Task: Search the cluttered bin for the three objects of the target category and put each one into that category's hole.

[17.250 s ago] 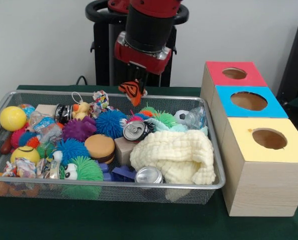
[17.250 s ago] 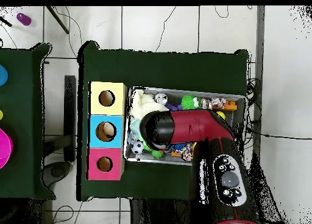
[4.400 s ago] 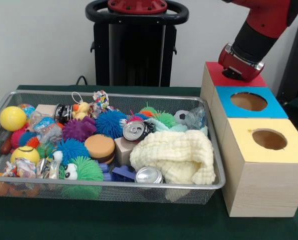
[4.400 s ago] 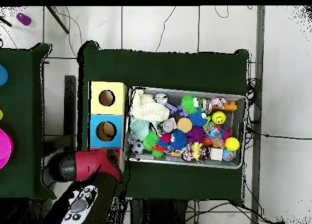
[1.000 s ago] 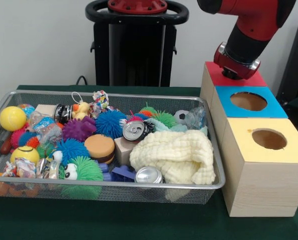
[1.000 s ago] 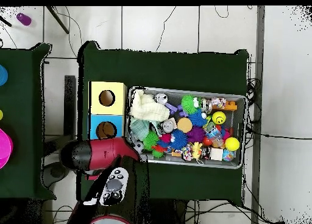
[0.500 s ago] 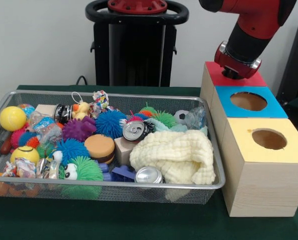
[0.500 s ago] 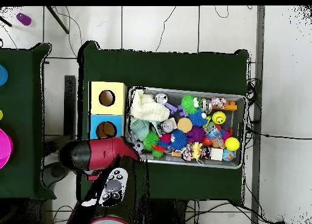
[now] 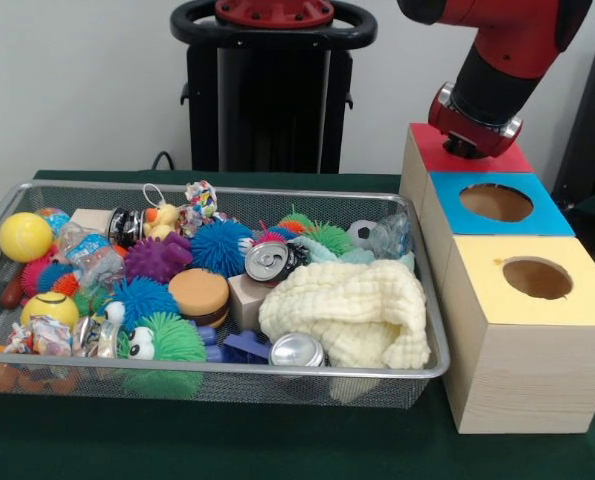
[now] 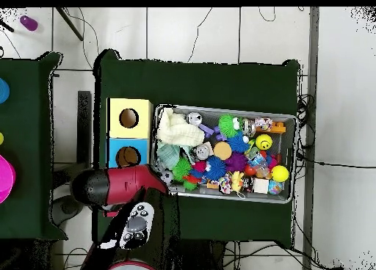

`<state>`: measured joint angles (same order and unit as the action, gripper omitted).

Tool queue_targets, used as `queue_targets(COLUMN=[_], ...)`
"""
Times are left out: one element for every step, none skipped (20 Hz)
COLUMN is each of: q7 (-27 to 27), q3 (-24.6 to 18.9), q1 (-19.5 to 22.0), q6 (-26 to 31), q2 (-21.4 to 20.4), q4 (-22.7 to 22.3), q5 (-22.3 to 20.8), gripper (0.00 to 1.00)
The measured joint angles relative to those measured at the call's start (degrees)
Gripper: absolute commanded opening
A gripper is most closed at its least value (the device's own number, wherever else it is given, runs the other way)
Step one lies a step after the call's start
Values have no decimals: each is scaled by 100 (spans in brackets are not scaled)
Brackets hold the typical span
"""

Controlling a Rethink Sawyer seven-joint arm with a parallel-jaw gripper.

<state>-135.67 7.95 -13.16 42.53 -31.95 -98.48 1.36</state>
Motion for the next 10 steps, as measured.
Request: queue_targets(q7=[0, 0, 0, 0, 0, 0, 0, 0, 0, 0], q3=[-4, -9, -13, -13, -12, -14, -15, -15, -15, -15], q1=[-7, -14, -21, -29, -32, -32, -32, -32, -32, -32], q6=[2, 5, 7, 5, 5, 5, 5, 5, 6, 6], q2=[-5, -9, -14, -15, -17, -19, -19, -19, -19, -19], q4=[0, 1, 1, 4, 5, 6, 7, 7, 7, 7], q5=[-6, -12, -18, -29, -44, -53, -54, -55, -55, -55], gripper=[100, 100, 100, 100, 100, 100, 100, 100, 100, 100])
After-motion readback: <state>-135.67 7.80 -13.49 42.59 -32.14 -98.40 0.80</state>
